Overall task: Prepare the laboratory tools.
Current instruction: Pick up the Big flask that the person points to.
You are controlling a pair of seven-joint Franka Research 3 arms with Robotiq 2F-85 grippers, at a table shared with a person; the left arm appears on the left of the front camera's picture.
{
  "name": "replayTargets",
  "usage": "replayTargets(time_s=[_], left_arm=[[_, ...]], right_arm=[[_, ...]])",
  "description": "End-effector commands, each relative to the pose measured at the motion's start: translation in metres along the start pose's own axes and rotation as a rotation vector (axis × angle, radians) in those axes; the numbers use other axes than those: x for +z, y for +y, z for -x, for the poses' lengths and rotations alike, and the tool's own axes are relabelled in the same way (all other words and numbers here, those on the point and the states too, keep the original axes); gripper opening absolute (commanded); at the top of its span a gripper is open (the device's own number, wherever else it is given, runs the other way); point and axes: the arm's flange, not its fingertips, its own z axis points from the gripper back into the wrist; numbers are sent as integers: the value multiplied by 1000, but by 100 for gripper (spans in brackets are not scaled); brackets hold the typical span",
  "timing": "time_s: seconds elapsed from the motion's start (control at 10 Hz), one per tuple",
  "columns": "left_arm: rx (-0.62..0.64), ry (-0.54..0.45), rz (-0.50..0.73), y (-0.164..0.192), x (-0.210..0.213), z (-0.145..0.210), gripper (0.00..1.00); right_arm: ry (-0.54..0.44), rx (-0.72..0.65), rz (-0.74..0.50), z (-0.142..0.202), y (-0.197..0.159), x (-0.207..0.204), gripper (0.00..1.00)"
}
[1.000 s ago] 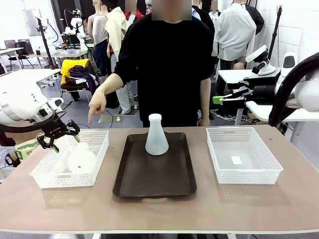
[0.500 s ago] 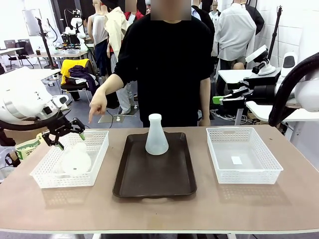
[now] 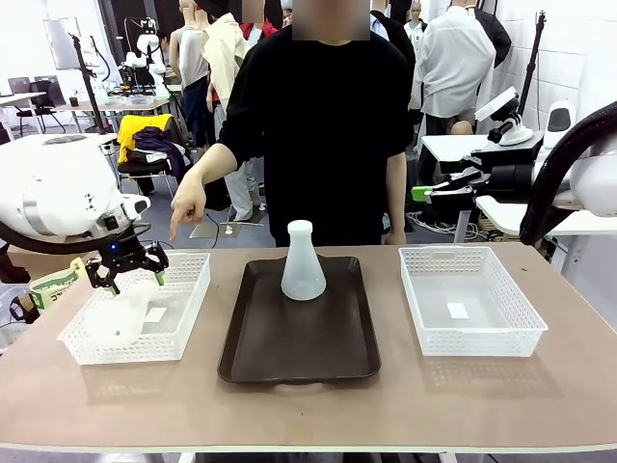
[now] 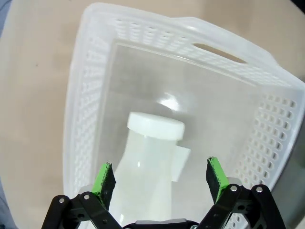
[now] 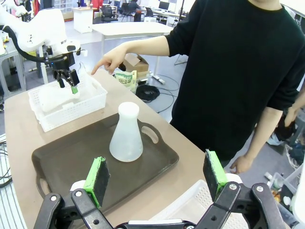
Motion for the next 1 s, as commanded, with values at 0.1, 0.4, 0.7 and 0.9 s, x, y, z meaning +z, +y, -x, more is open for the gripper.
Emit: replayTargets(time_s=[0.1, 0.4, 0.7, 0.9], left_arm=[[-12, -17, -51, -10, 6, -7, 100], [-72, 28, -67, -13, 2, -11, 100], [-153, 73, -71, -16, -6, -16, 100], [-230, 104, -99, -18, -13, -20, 100]], right_arm=[[-6, -14, -7, 2, 1, 0, 100], [-6, -14, -7, 2, 1, 0, 100], [-6, -14, -7, 2, 1, 0, 100], [-6, -14, -7, 2, 1, 0, 100]])
